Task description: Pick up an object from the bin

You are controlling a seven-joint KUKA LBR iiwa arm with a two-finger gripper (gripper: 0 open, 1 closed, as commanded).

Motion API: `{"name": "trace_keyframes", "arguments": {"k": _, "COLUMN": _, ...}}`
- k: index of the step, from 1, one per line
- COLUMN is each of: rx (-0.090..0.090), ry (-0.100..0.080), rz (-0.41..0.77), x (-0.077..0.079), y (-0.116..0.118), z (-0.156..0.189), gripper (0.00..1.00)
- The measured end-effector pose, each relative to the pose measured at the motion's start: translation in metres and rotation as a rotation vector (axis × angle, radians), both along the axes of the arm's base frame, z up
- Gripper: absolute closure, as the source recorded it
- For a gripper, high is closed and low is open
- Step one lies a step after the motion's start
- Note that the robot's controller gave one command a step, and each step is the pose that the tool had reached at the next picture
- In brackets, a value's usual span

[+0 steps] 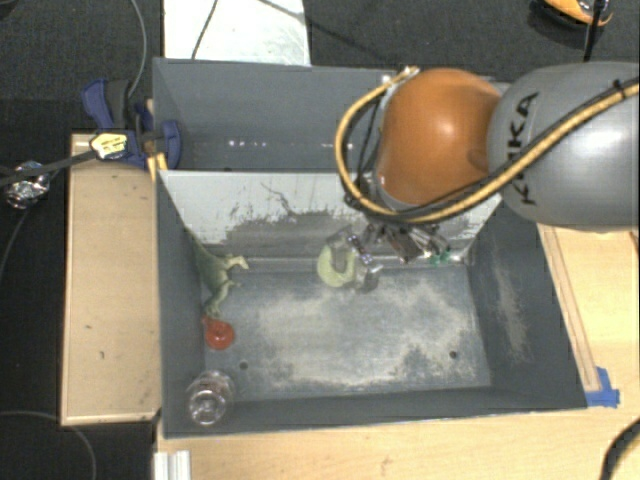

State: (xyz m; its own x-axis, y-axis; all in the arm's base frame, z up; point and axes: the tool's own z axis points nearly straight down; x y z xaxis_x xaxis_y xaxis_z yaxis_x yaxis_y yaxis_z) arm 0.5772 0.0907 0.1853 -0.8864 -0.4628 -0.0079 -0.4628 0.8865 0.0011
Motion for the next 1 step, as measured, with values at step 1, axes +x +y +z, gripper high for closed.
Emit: {"name": "trace_keyframes", "arguments": {"k": 1, "rx": -0.001, "ry": 0.006, "rz": -0.001, "x": -0.0017, "y": 0.0028, "z": 0.0305, "gripper": 1.00}}
